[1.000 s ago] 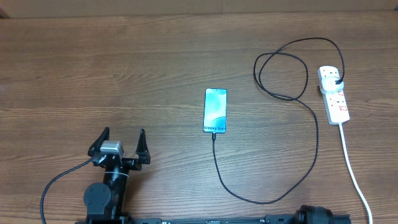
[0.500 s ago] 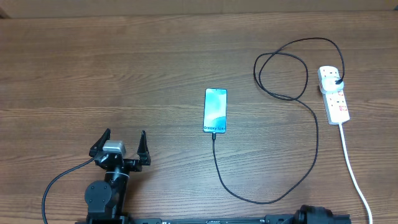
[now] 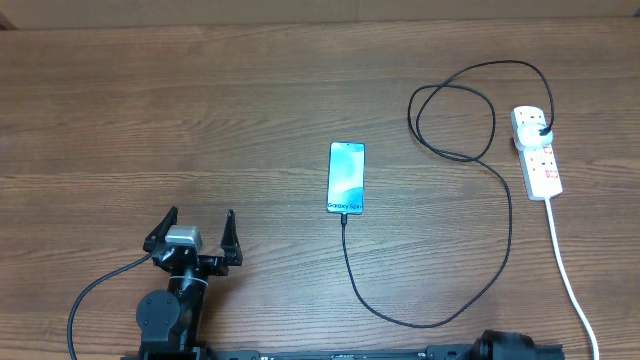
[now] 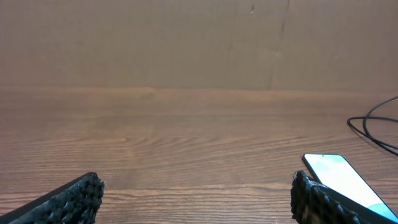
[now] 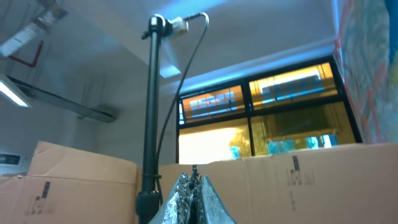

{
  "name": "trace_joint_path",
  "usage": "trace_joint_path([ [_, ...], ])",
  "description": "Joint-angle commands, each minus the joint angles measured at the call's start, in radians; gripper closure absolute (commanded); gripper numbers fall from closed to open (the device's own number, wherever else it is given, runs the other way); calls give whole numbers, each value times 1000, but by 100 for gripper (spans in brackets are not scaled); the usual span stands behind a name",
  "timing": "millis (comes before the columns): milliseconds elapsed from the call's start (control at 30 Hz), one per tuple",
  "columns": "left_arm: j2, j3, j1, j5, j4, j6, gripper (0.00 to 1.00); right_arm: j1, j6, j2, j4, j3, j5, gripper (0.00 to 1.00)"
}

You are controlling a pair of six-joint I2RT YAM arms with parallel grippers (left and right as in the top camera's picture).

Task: Plug charger to phone and switch on socket

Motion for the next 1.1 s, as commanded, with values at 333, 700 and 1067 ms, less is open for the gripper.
trace_joint_path([
  [333,-9,-6,7,8,-2,23,0,164,-154,-117,-1,0,140,96],
  [700,-9,-6,7,7,-2,23,1,161,-153,-128,-23,13,149,75],
  [1067,-9,-6,7,8,-2,23,0,161,-150,-128,264,-249,139,0],
])
